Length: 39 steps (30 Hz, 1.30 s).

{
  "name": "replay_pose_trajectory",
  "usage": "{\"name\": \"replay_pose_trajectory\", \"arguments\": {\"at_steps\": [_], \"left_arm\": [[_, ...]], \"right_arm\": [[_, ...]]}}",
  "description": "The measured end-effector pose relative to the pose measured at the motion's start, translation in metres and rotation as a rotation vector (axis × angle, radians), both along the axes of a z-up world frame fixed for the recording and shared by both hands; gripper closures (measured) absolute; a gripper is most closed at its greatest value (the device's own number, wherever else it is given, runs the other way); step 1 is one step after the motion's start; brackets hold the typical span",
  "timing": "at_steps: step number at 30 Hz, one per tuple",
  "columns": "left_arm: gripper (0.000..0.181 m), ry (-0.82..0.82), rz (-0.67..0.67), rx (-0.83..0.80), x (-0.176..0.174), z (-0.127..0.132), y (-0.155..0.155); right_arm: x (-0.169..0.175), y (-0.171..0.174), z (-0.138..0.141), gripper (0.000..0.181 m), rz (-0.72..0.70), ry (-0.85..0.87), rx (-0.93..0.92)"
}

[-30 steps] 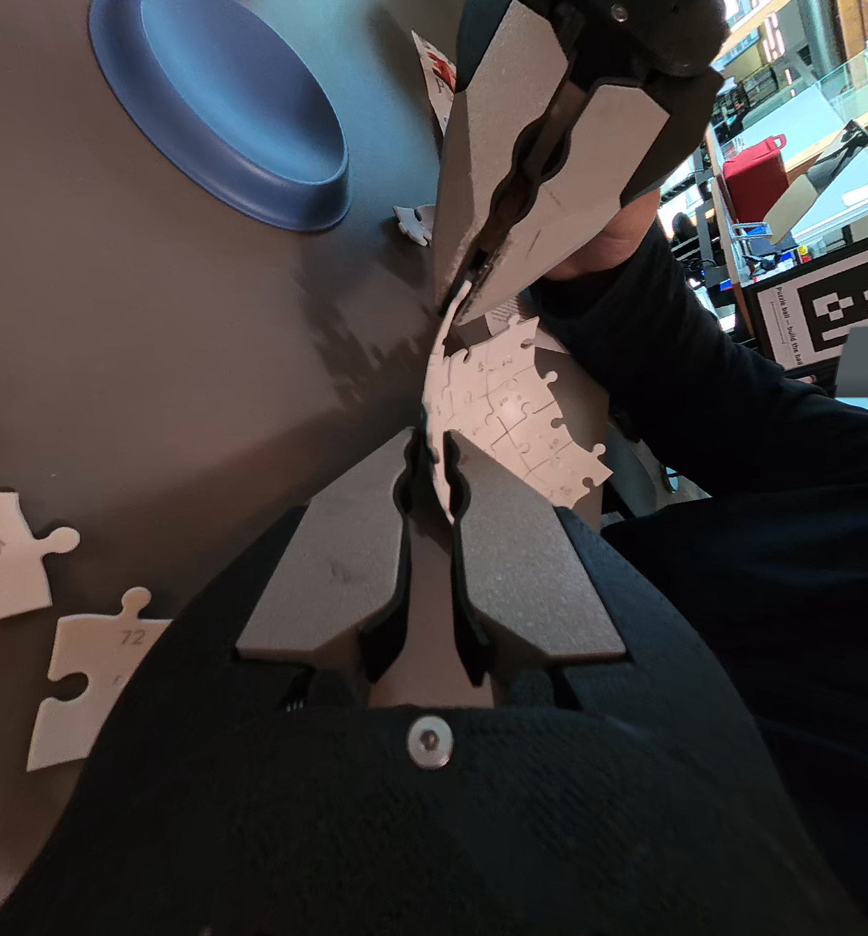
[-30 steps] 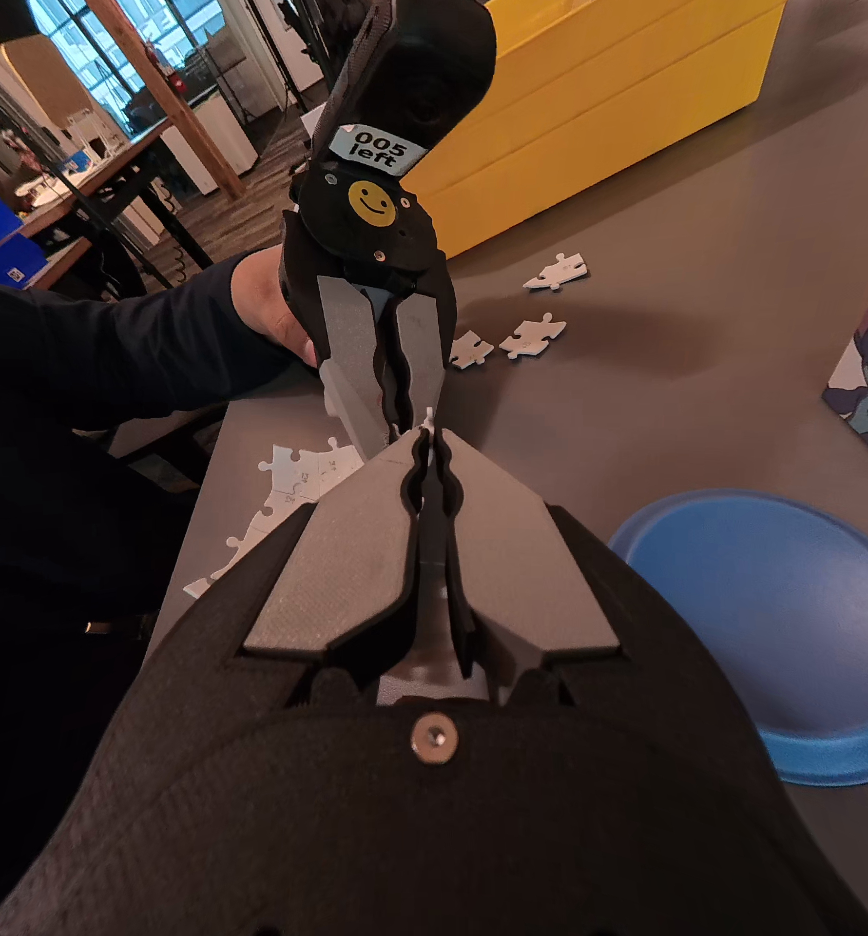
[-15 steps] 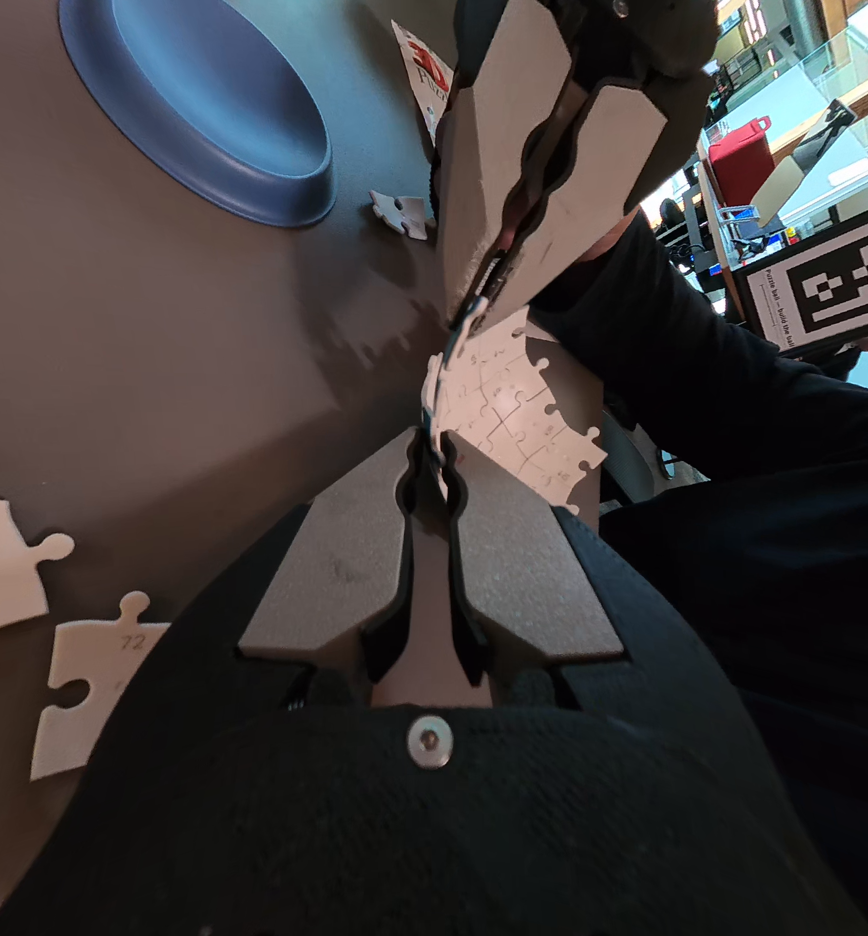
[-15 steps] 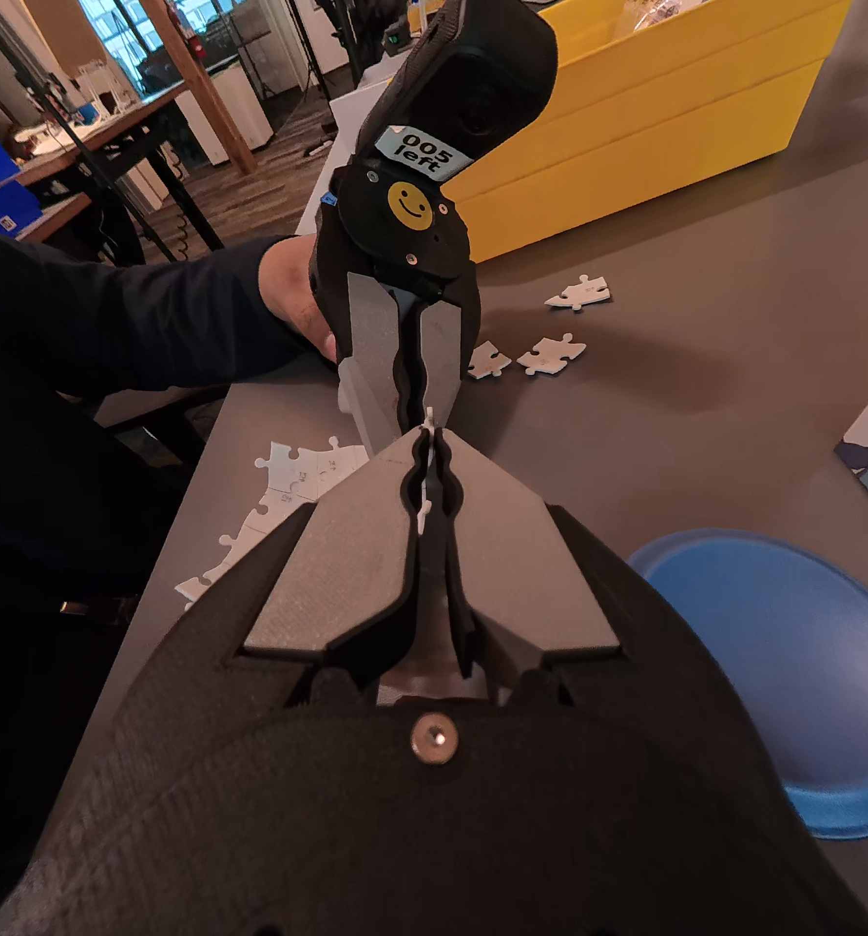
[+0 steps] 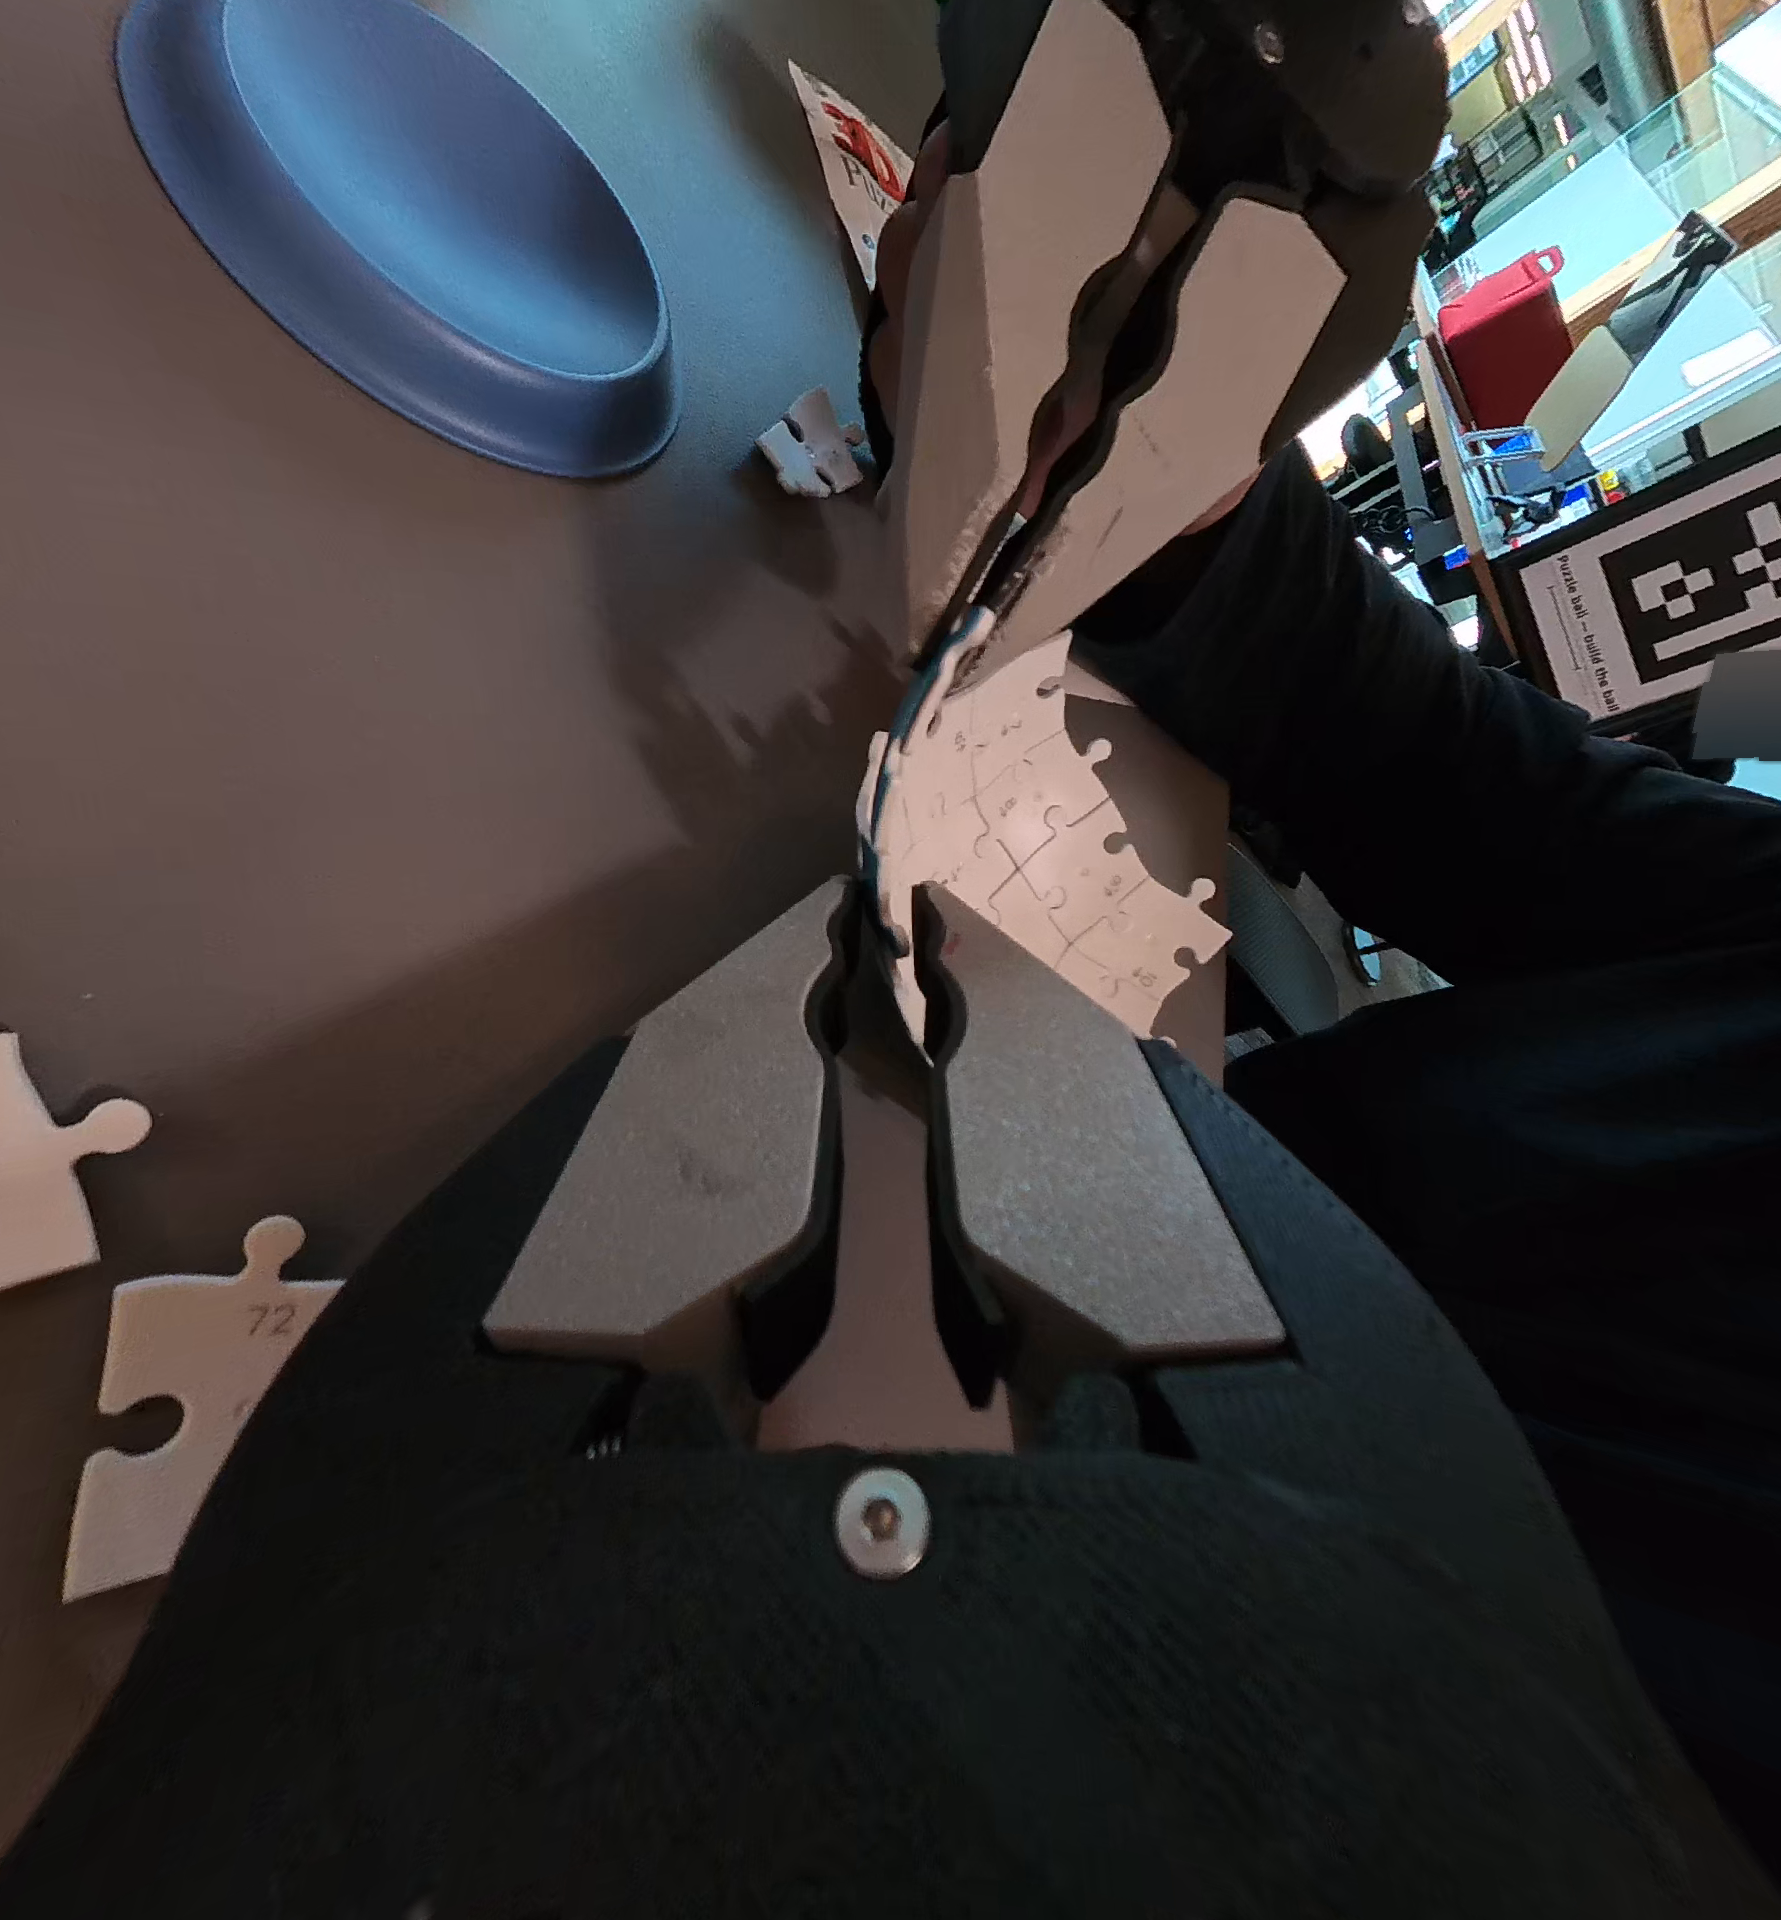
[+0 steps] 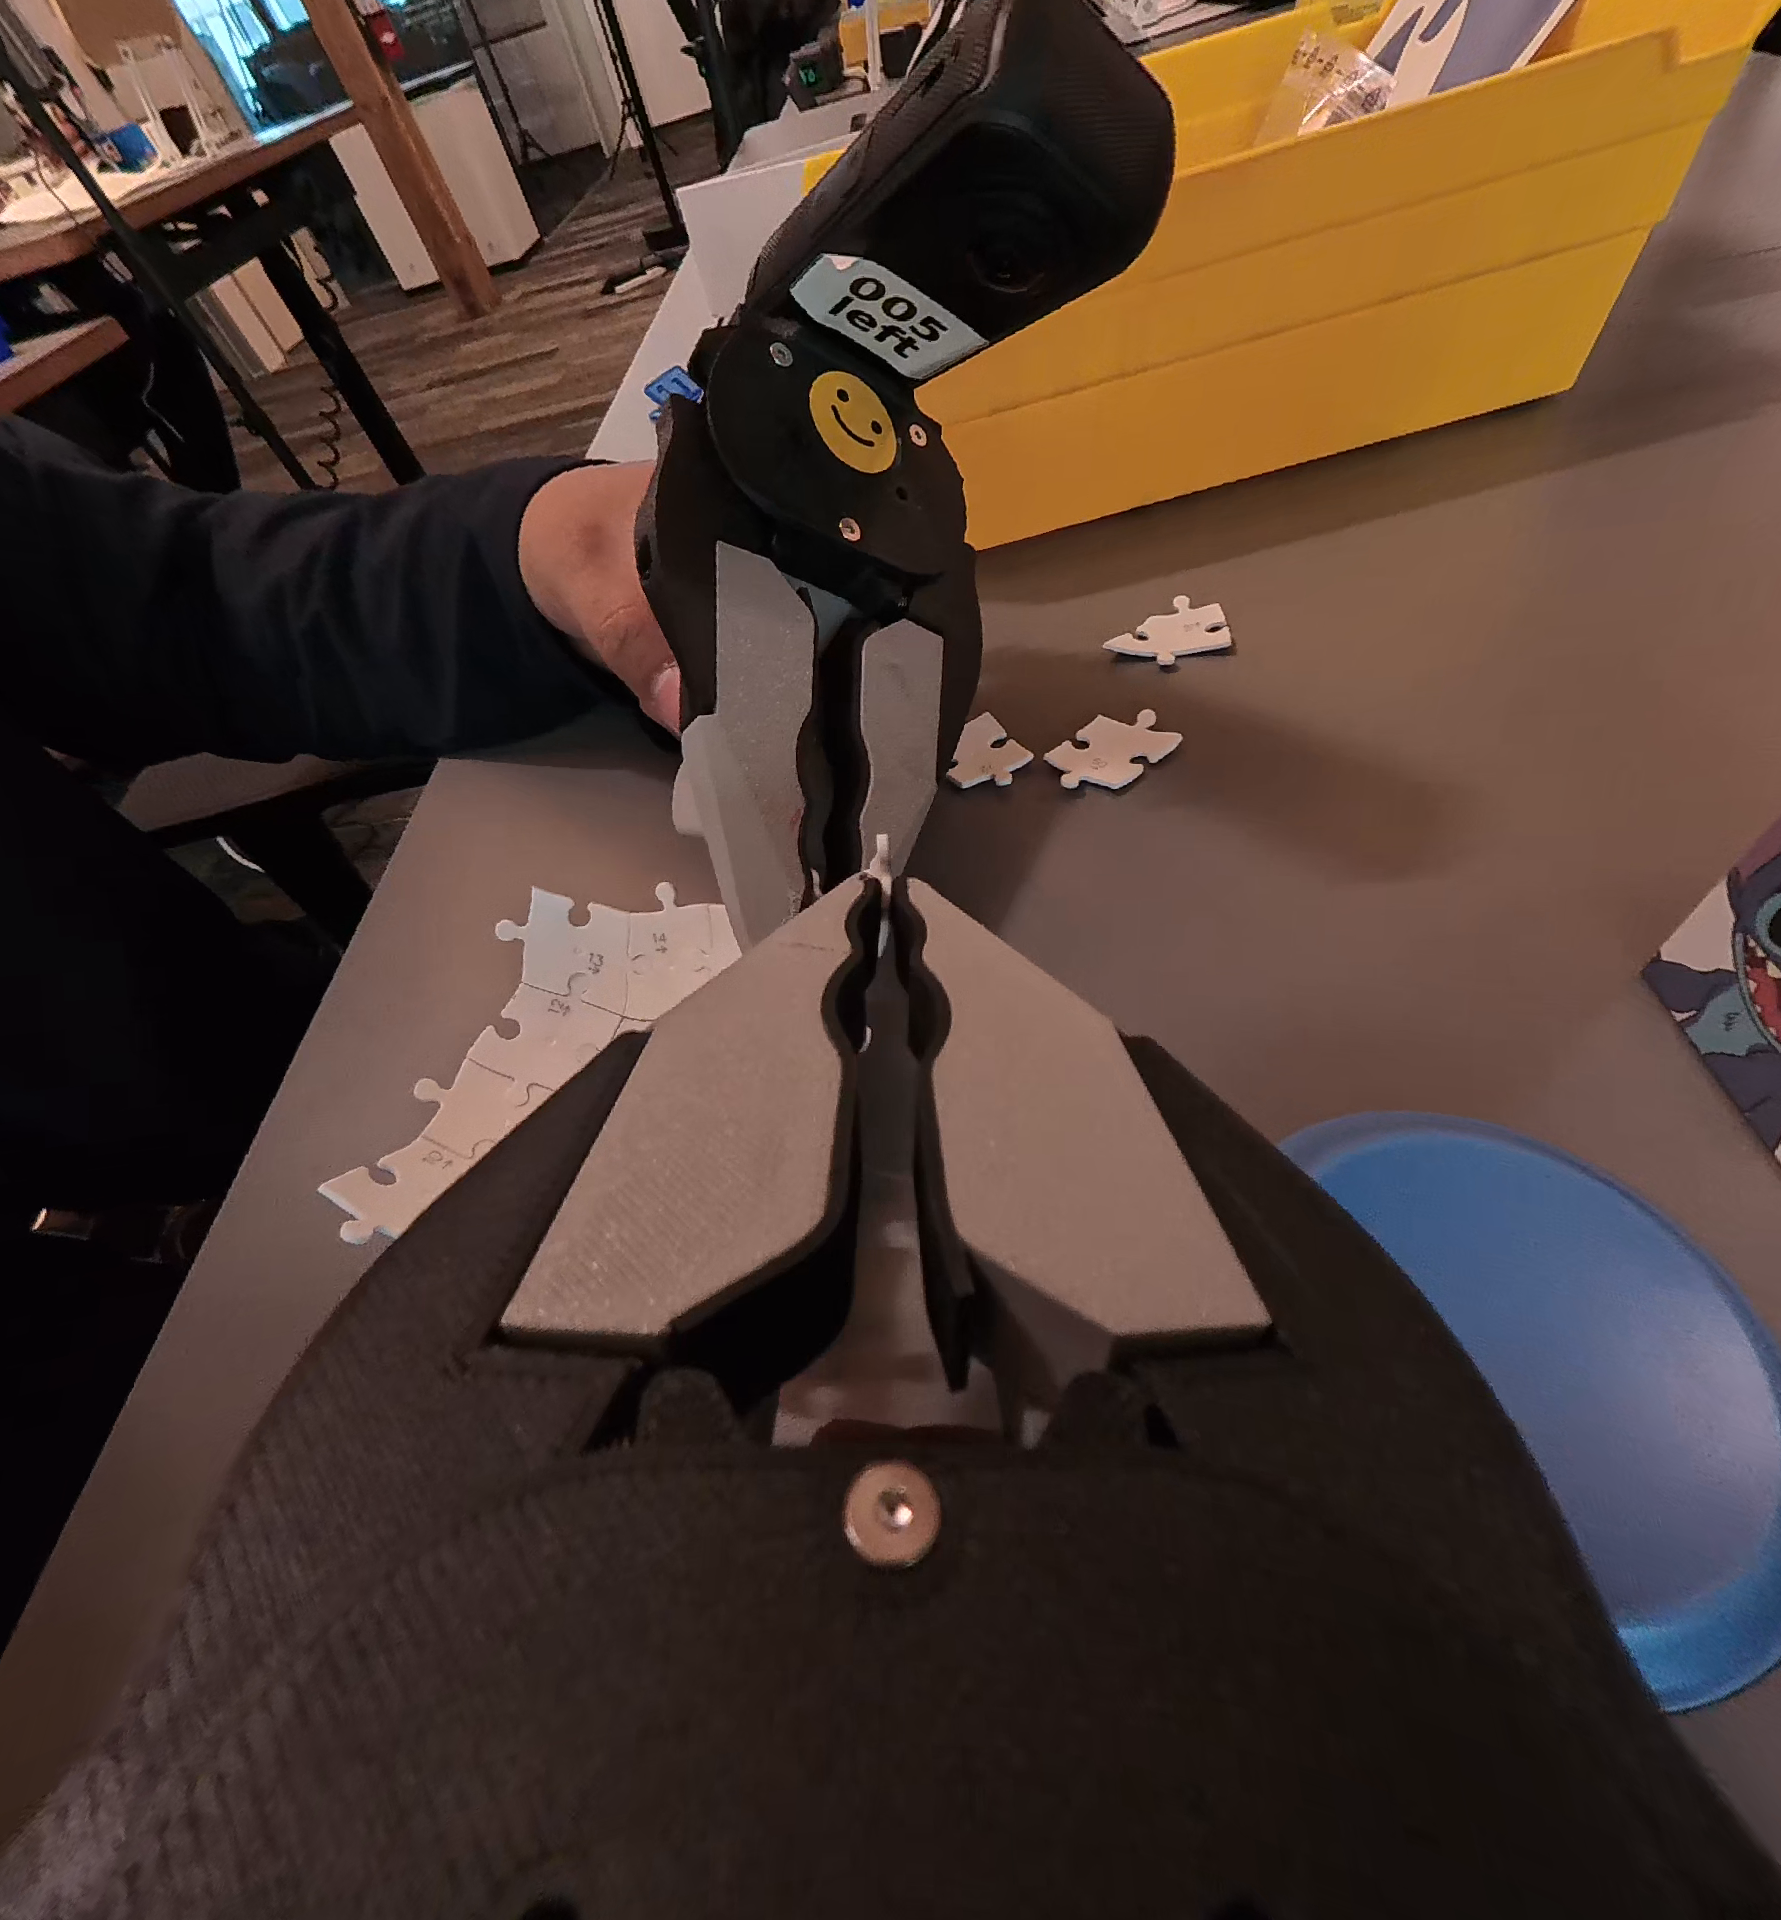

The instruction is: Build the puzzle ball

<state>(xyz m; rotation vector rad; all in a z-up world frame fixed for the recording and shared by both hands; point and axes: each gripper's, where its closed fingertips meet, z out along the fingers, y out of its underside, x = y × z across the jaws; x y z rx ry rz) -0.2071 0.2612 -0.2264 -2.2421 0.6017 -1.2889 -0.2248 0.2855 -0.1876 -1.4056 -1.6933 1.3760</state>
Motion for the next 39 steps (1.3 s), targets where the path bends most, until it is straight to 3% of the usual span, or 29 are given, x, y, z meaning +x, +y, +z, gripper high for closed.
{"name": "replay_pose_trajectory", "arguments": {"at_steps": [26,39], "left_arm": [[0.175,-0.02,0.028,0.05,-0.0005,0.0068,0.0054],[0.181,0.056,0.03,0.114,-0.0009,0.0037,0.0063]], "right_arm": [[-0.0005,-0.006,0.0023,0.181,0.036,0.039,0.078],[-0.0003,-0.0066,0.0011,0.181,0.045,0.022,0.05]]}}
